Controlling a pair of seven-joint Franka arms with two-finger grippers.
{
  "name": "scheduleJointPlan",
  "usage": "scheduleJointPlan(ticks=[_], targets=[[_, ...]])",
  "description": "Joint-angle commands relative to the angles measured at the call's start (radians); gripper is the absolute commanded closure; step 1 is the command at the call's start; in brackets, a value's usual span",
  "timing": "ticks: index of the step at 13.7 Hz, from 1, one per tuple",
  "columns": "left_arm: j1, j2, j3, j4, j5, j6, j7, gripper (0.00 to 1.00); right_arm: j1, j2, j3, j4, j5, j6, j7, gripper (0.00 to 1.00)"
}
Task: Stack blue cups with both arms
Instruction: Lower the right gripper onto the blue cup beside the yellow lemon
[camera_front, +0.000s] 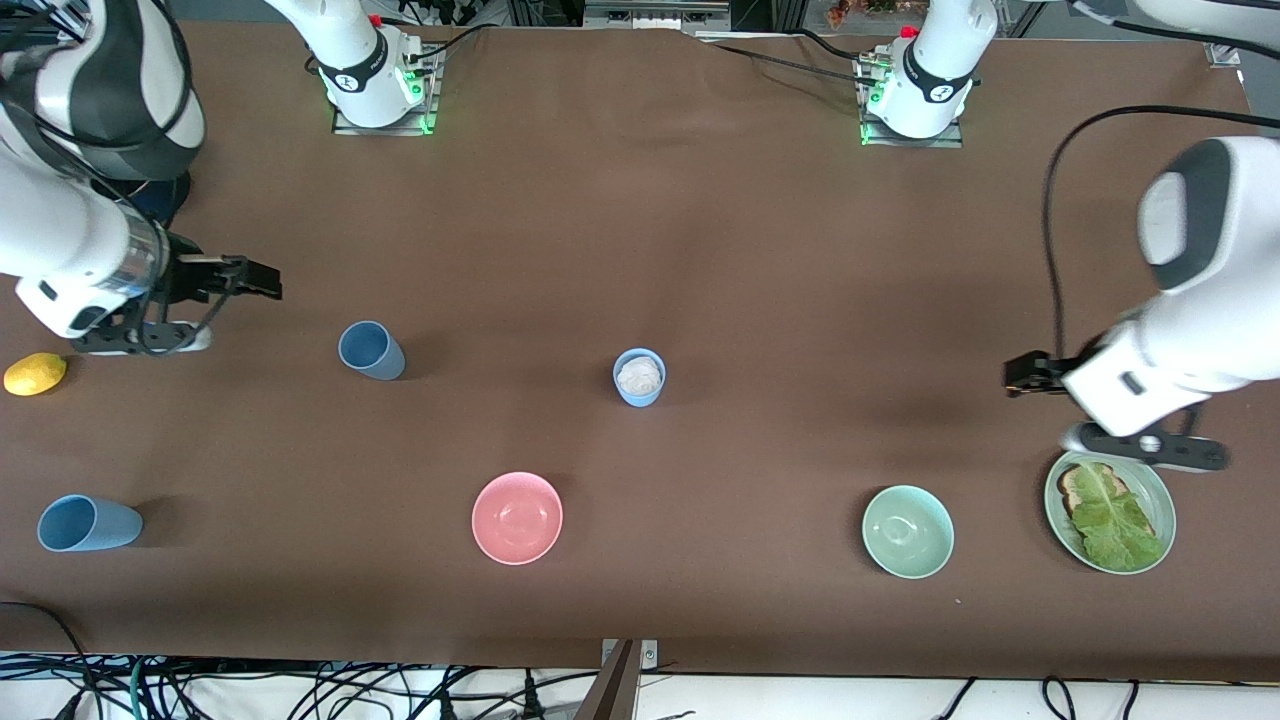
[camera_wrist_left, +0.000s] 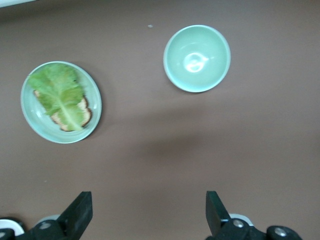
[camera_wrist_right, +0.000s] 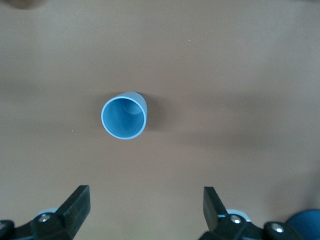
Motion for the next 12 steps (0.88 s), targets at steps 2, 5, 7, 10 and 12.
scheduleJointPlan(ticks=[2,5,7,10,12], targets=[[0.055,-0.155,-0.019,-0.148,-0.019,0.002,0.016,0.00,0.047,0.037,-0.002,-0.066,0.011,0.129,0.031,0.00],[0.056,-0.171,-0.019,-0.167,-0.024,0.004,0.019,0.00,0.047,0.034,-0.002,-0.227,0.007,0.342,0.030,0.00],[0.056,-0.189,-0.019,-0.165,-0.024,-0.006,0.025,0.00,0.044,0.042,-0.004,-0.305,0.001,0.462,0.027,0.00],[0.048,-0.202,-0.021,-0.164,-0.024,-0.019,0.028,0.00,0.047,0.073,-0.004,-0.415,0.001,0.642,0.027,0.00],[0.046,-0.202,-0.021,-0.161,-0.024,-0.019,0.030,0.00,0.047,0.099,-0.004,-0.442,0.001,0.679,0.020,0.08]])
